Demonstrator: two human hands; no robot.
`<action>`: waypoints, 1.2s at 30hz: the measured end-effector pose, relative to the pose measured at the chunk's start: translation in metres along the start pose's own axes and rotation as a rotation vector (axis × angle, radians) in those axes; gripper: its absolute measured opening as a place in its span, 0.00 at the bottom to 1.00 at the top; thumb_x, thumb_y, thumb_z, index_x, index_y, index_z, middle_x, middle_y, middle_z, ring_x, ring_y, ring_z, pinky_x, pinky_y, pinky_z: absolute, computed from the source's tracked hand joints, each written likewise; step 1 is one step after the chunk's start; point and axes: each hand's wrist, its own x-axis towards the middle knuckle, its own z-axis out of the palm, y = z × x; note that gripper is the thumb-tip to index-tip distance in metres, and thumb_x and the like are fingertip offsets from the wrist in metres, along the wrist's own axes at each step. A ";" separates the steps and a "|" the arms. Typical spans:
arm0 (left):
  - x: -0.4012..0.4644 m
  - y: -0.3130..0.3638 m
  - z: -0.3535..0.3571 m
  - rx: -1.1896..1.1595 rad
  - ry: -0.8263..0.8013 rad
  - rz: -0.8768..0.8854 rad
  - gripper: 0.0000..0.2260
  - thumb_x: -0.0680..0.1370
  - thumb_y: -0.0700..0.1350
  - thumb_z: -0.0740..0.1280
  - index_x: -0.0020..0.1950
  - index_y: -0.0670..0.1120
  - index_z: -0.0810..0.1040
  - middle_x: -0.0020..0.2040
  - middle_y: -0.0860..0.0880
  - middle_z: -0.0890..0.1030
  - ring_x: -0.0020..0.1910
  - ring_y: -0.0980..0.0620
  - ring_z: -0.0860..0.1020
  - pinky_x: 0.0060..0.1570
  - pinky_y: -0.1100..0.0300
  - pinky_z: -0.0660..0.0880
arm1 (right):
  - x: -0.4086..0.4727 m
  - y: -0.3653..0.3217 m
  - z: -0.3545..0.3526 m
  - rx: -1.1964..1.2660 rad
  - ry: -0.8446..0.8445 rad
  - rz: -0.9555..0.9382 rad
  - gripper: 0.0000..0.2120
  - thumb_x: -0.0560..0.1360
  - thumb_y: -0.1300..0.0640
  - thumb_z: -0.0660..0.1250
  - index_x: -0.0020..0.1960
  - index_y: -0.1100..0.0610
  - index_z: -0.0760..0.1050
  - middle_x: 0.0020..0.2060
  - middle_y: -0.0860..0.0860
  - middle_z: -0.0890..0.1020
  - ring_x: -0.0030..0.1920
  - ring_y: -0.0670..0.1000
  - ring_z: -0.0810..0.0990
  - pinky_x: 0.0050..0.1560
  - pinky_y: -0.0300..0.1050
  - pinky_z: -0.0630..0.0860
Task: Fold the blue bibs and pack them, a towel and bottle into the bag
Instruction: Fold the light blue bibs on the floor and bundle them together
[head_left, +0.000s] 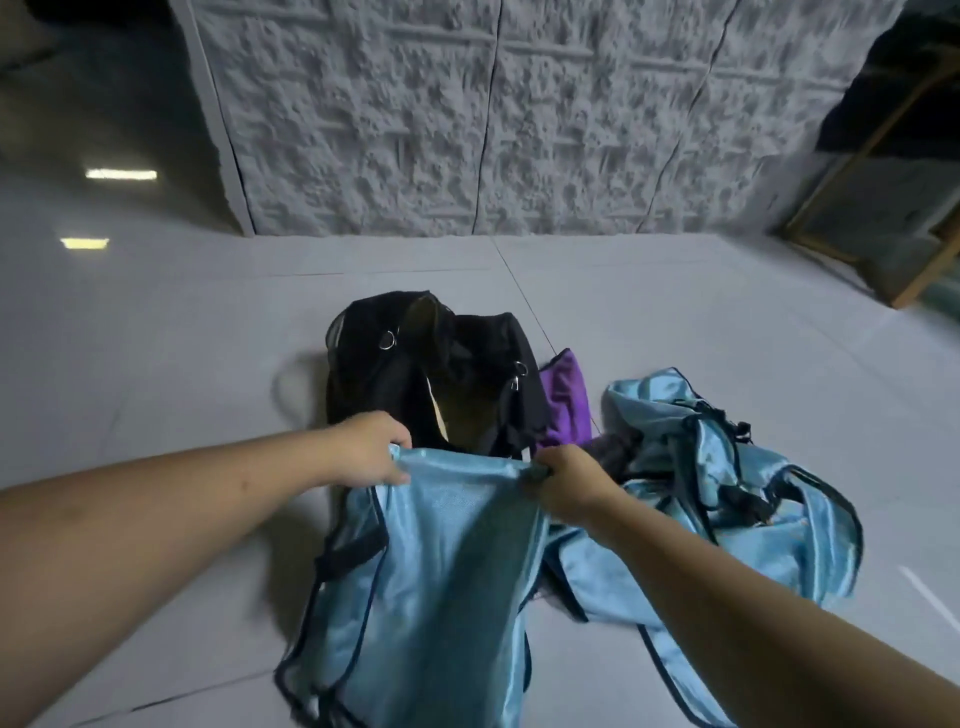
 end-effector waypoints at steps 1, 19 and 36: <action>0.009 -0.004 0.013 0.046 0.053 -0.001 0.08 0.76 0.47 0.74 0.54 0.50 0.81 0.45 0.49 0.79 0.41 0.49 0.79 0.39 0.57 0.75 | 0.007 0.004 0.011 -0.021 0.023 0.010 0.04 0.77 0.59 0.69 0.43 0.57 0.79 0.40 0.57 0.81 0.45 0.58 0.82 0.43 0.46 0.75; 0.057 -0.001 0.064 0.227 0.479 0.098 0.24 0.72 0.61 0.75 0.62 0.51 0.76 0.53 0.50 0.74 0.56 0.46 0.75 0.52 0.50 0.77 | 0.049 0.042 0.031 -0.017 0.216 0.039 0.14 0.77 0.48 0.70 0.61 0.49 0.79 0.48 0.49 0.83 0.46 0.53 0.80 0.43 0.43 0.71; 0.085 0.181 0.114 -0.411 0.126 0.300 0.07 0.76 0.44 0.75 0.53 0.50 0.81 0.42 0.51 0.81 0.33 0.57 0.74 0.35 0.67 0.71 | 0.022 0.163 -0.097 0.193 0.527 0.526 0.11 0.71 0.52 0.70 0.39 0.60 0.76 0.34 0.56 0.82 0.37 0.59 0.81 0.41 0.53 0.82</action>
